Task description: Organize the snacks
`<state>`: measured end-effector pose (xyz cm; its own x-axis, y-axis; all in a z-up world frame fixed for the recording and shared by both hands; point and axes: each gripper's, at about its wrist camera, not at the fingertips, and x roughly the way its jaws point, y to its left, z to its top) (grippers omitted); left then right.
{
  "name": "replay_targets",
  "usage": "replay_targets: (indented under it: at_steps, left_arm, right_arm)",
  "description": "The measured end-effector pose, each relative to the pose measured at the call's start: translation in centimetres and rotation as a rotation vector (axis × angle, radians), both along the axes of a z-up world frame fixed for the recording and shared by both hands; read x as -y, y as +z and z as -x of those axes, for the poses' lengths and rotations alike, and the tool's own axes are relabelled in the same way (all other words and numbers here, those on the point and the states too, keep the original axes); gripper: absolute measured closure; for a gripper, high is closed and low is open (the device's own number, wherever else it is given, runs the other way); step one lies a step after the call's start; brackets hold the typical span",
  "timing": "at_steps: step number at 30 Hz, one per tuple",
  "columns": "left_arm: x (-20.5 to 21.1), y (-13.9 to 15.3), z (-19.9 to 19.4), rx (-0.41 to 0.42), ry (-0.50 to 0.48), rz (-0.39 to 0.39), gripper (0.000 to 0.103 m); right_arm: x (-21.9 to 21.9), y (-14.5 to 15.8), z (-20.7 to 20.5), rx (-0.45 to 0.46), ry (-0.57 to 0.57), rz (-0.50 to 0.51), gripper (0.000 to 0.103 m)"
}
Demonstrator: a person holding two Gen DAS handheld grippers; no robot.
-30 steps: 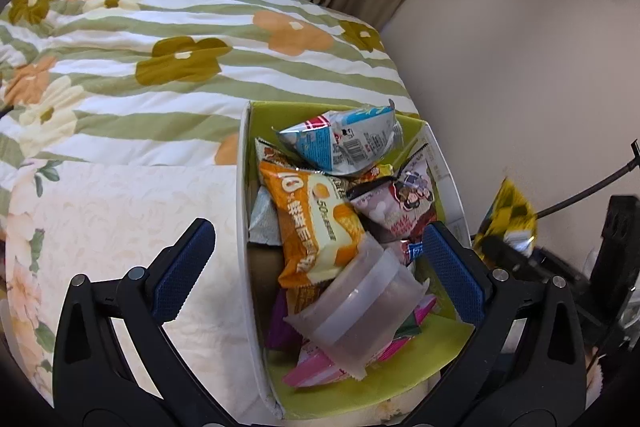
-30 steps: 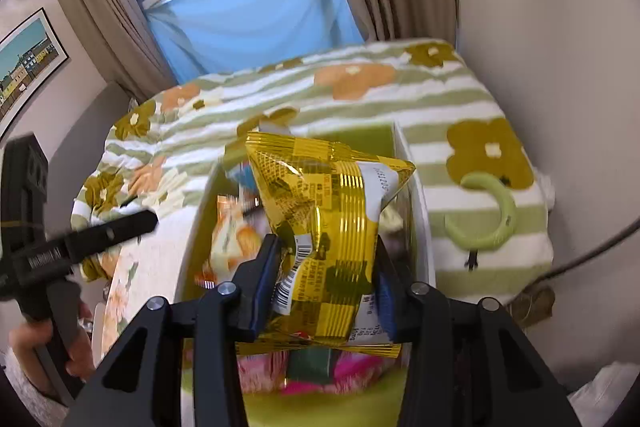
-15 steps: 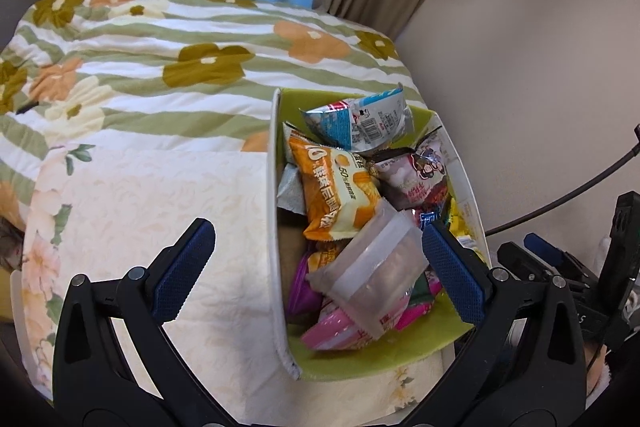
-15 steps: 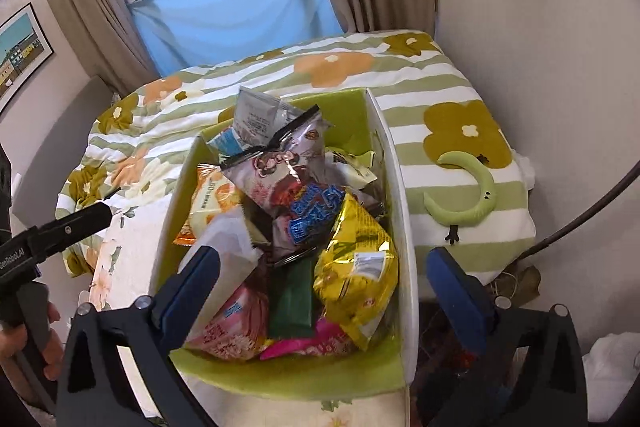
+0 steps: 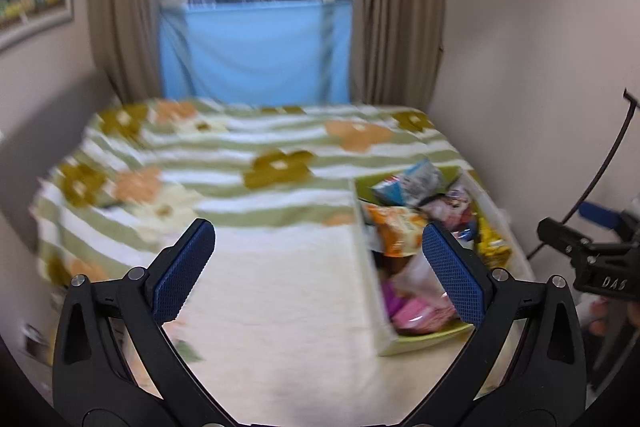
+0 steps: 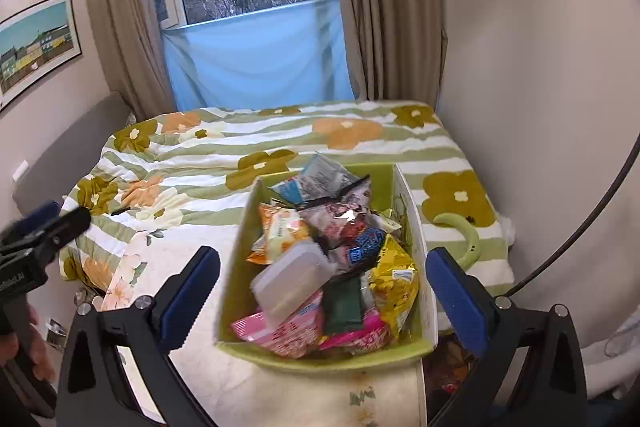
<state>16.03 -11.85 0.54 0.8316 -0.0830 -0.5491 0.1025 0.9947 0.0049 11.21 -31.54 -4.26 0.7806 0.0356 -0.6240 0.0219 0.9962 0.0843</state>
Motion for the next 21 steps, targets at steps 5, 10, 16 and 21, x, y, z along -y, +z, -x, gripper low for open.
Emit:
replay_targets:
  at_steps: [5,10,16,21]
  left_arm:
    - [-2.3,0.8,3.6,0.013,0.033,-0.019,0.000]
    - [-4.3,0.1,6.1,-0.010,0.047,-0.003,0.000]
    - [-5.3,-0.2,7.4,-0.021,0.045,0.003,0.000]
    - [-5.5,-0.2,7.4,-0.019,0.039,0.002,0.000]
  right_arm:
    - [-2.9,0.8,3.5,0.033,0.000,0.028,0.001]
    - [-4.8,0.8,5.7,0.046,-0.004,0.034,0.001]
    - [-6.1,0.8,6.6,0.050,-0.013,0.042,0.001]
    - [-6.5,0.9,6.9,0.056,-0.022,0.049,0.001]
